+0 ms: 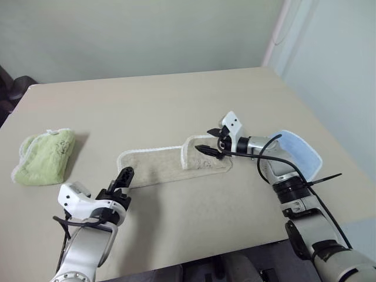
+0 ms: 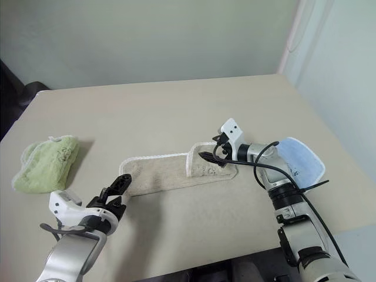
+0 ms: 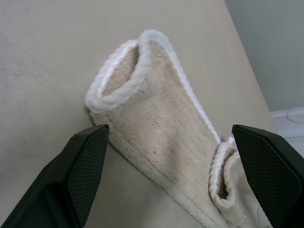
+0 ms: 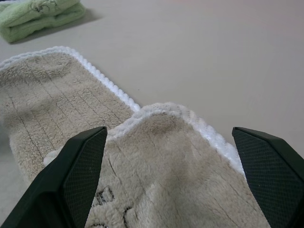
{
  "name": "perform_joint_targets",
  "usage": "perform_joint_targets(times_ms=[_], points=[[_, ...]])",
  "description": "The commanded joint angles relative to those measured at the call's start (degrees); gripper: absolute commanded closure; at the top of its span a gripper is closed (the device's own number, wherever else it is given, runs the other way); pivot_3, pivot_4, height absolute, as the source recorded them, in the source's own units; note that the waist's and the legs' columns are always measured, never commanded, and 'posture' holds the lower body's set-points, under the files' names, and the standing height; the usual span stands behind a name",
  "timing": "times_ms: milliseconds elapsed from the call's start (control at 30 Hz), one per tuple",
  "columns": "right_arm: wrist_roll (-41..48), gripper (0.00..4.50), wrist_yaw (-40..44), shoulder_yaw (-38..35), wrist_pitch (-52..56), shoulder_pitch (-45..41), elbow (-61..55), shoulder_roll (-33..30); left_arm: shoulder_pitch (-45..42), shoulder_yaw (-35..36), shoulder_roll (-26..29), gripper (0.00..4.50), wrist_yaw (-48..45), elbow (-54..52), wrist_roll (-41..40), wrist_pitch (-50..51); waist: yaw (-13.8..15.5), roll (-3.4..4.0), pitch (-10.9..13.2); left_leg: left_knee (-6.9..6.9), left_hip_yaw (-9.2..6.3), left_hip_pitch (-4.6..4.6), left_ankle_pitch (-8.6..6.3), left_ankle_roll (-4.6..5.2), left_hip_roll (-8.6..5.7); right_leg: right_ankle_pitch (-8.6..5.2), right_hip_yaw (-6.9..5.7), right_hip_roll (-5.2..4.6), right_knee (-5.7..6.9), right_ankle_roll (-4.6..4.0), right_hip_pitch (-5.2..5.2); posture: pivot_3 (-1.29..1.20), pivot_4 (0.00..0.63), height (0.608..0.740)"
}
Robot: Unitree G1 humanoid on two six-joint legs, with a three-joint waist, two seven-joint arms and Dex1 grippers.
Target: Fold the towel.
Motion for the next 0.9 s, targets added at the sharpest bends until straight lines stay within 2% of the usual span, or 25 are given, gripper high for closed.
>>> perform_joint_targets(times_ms=[33,167,400,900], points=[[-0.2,0.04,0.1,-0.5,-0.7,-0.9,-1.7,0.0,-0.4,-0.5,0.4,0.0,0.9,-0.7,-1.5,-2.5,0.0,0.0,0.0,0.01,0.01,0.0,-0.01,0.0,-0.01,0.0,0.0,-0.01,0.0,0.0,0.0,0.0,0.15,0.74],[-0.4,0.04,-0.2,-0.7,-0.5,-0.2,-2.2,0.0,-1.5,-1.4,-0.2,0.0,3.3,0.2,-2.4,-4.5,0.0,0.01,0.0,0.0,0.0,0.01,-0.22,-0.32,-0.01,0.0,0.0,-0.01,0.0,0.0,0.01,0.0,0.15,0.74],[-0.5,0.04,-1.0,-1.0,0.2,0.9,-3.2,-0.2,-4.3,-2.5,-0.1,0.0,8.4,2.9,-2.0,-6.6,0.0,0.01,0.0,0.01,0.0,0.05,-0.22,-0.32,0.0,0.0,-0.02,0.0,0.0,-0.01,0.04,0.0,0.15,0.74],[-0.8,0.04,-1.8,-0.8,0.2,1.3,-3.1,-0.2,-7.5,-3.1,2.1,0.0,9.3,8.3,1.4,-5.8,0.0,0.04,0.0,0.0,0.0,0.09,-0.22,-0.33,0.0,0.0,-0.03,0.02,0.01,-0.01,0.06,0.0,0.15,0.74]])
